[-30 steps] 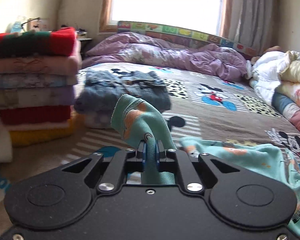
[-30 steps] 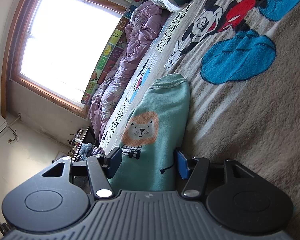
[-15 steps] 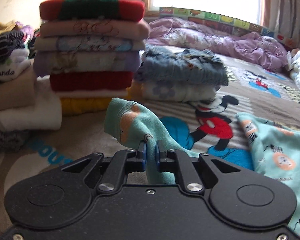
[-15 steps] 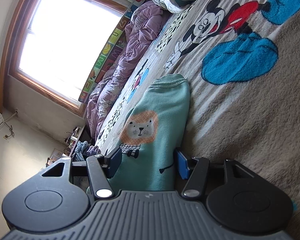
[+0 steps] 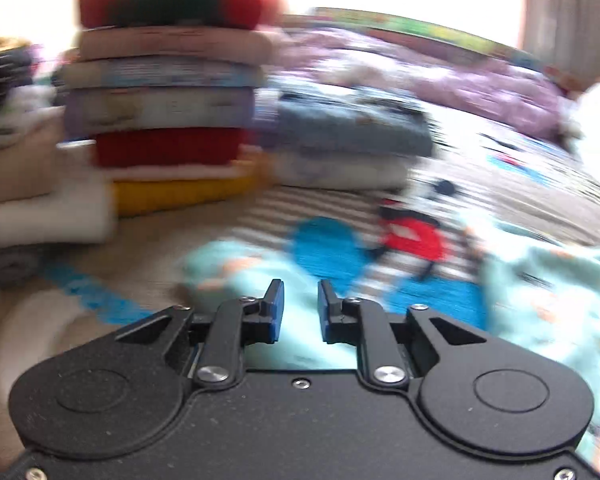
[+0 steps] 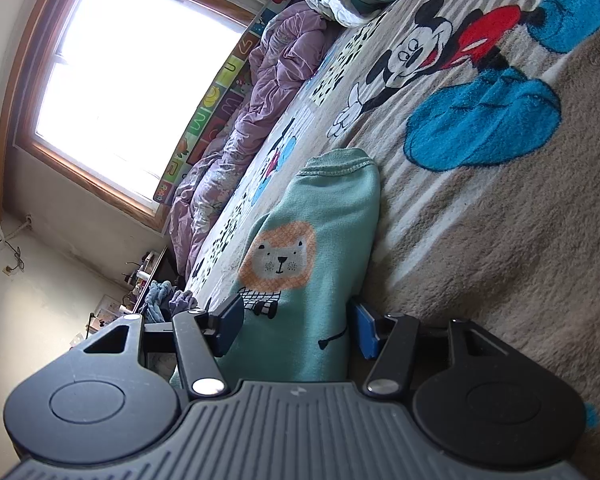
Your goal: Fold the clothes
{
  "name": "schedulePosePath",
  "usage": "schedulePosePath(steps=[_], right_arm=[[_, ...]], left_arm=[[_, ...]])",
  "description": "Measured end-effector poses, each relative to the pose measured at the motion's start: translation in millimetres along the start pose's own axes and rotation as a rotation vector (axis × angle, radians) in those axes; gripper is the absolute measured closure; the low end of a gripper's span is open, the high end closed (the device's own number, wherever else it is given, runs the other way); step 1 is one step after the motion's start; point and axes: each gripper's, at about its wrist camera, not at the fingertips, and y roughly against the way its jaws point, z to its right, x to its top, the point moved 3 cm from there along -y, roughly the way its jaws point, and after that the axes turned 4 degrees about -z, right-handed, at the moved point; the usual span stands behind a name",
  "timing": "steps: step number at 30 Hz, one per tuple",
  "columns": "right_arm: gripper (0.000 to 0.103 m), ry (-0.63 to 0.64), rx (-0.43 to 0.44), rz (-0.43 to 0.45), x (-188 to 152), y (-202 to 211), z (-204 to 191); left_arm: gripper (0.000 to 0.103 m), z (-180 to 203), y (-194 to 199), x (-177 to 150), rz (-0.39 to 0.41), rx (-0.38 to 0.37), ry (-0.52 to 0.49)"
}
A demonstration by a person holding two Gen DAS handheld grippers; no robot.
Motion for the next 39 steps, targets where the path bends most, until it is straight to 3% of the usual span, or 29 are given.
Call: schedulePosePath(steps=[3, 4, 5, 6, 9, 13, 19, 30, 35, 39], right_arm=[[0.045, 0.001, -0.001, 0.000, 0.4, -1.1, -0.5], [0.045, -0.001, 0.001, 0.000, 0.9, -1.2, -0.1], [0.046, -0.008, 0.004, 0.001, 1.6, -1.1, 0.6], [0.046, -0.015, 0.007, 0.002, 2.3, -1.1, 1.4], [0.049, -0.056, 0.023, 0.012, 5.4, 0.3, 7.5], [0.054, -0.126, 0.056, 0.032, 11.2, 1.6, 18.1], [0.071, -0.229, 0.079, 0.067, 19.3, -4.4, 36.4], [0.074, -0.260, 0.083, 0.097, 38.6, -29.0, 42.4], [0.091, -0.259, 0.103, 0.115, 42.8, -23.8, 41.0], [0.093, -0.231, 0.103, 0.147, 48.6, -8.8, 37.5]], left_arm=[[0.084, 29.4, -1.5, -7.4, -0.021, -0.084, -0.110], [0.080, 36.6, -6.3, -11.9, -0.060, -0.075, -0.143], [0.070, 41.8, -14.5, -17.6, -0.122, -0.039, -0.173], [0.065, 42.2, -20.7, -22.8, -0.162, -0.018, -0.173], [0.065, 32.0, -30.8, -35.2, -0.207, 0.003, -0.103], [0.065, 34.1, -27.3, -37.5, -0.193, 0.007, -0.122], [0.065, 32.1, -29.1, -37.8, -0.189, -0.001, -0.099], [0.065, 32.4, -22.1, -41.4, -0.193, 0.006, -0.101], [0.064, 37.0, -15.9, -45.1, -0.198, 0.031, -0.112], [0.059, 41.0, -10.5, -50.1, -0.196, 0.054, -0.109]])
